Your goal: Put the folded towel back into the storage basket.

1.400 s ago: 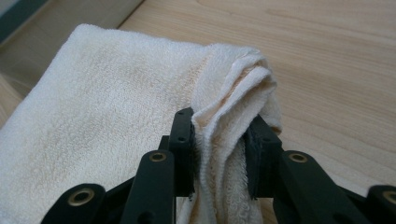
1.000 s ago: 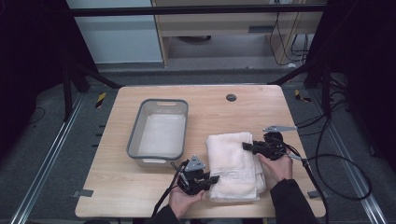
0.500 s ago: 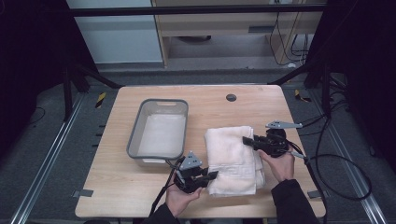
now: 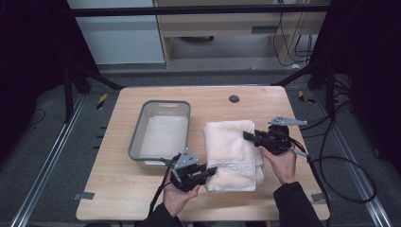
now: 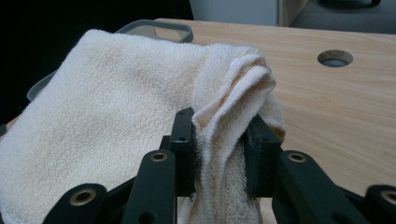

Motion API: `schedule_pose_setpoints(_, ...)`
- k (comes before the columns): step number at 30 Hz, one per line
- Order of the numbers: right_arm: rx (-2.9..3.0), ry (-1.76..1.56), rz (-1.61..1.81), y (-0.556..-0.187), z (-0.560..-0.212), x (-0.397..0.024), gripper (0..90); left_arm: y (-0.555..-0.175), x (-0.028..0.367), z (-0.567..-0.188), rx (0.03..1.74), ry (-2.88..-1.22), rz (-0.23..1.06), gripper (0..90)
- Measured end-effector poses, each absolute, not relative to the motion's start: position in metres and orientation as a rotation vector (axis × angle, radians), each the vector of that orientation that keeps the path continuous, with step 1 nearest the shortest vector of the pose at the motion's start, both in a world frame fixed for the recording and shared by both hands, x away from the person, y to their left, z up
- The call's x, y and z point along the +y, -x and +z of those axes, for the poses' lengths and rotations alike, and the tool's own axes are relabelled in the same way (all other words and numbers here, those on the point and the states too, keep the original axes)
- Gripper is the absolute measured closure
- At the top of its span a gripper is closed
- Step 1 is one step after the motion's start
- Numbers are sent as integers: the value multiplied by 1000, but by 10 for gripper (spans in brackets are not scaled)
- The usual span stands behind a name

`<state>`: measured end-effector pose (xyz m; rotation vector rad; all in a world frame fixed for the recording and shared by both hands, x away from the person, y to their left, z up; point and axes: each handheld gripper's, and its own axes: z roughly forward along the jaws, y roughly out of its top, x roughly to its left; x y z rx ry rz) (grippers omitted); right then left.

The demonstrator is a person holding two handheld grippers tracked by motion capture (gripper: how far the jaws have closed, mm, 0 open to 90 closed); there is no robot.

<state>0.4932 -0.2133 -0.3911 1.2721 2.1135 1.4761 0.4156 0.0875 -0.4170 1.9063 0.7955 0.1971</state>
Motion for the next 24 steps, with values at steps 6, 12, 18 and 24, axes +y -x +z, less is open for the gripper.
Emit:
schedule_pose_setpoints(6, 2083, -1254, 1504, -495, -383, -208, 692, -417, 93, -410, 796, -1888, 222, 749)
schedule_pose_setpoints(12, 2060, -1231, 1525, -498, -375, -200, 692, -420, 102, -403, 808, -1868, 246, 748)
schedule_pose_setpoints(18, 2039, -1203, 1539, -502, -365, -191, 692, -424, 111, -397, 824, -1845, 259, 749)
schedule_pose_setpoints(24, 2022, -1179, 1549, -504, -356, -183, 692, -427, 119, -391, 834, -1823, 281, 748)
